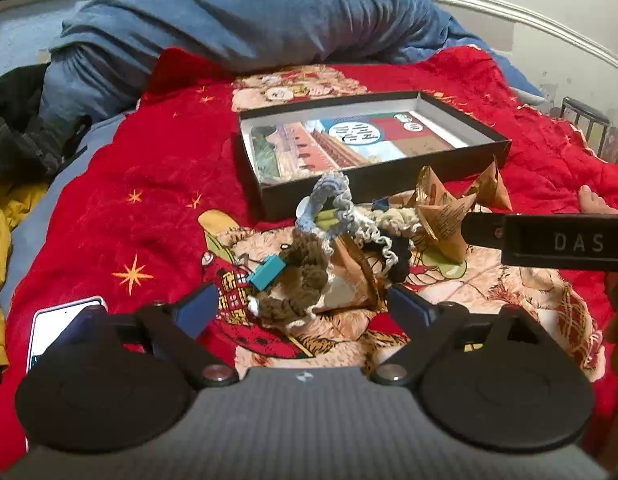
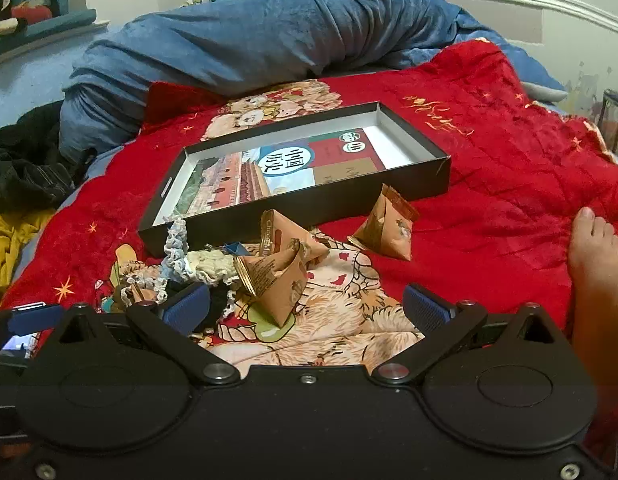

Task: Organize objects
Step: 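Move the right tool to a brown paper packet while the left tool approaches the brown rope knot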

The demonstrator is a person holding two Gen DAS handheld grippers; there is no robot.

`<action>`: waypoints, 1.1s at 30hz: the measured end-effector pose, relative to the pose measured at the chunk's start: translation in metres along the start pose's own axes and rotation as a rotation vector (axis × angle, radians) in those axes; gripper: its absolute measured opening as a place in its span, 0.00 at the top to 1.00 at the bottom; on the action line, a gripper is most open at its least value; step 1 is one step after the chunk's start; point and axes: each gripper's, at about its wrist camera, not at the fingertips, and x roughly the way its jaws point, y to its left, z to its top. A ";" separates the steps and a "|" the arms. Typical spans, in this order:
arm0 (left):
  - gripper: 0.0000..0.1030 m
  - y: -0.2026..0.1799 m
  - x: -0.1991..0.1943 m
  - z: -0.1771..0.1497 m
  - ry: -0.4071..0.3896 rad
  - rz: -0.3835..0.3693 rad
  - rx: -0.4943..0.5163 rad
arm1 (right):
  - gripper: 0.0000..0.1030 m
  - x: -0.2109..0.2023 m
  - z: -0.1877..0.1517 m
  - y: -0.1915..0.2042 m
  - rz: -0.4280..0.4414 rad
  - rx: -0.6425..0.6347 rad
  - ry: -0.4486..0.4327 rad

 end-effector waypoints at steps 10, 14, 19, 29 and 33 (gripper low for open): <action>0.07 -0.003 0.004 -0.002 -0.027 0.018 0.018 | 0.00 0.000 0.000 -0.004 0.017 0.038 -0.022; 0.07 -0.002 0.002 -0.003 -0.026 0.003 0.001 | 0.00 0.001 -0.001 0.000 0.017 0.034 -0.019; 0.07 -0.003 -0.002 -0.004 -0.037 -0.006 -0.011 | 0.00 0.001 0.000 0.004 0.030 0.039 -0.029; 0.06 -0.006 -0.004 -0.006 -0.055 0.020 0.001 | 0.00 0.005 -0.002 0.012 0.042 0.030 -0.023; 0.05 -0.002 -0.003 -0.008 -0.052 0.034 -0.040 | 0.00 0.005 -0.002 0.012 0.039 0.028 -0.023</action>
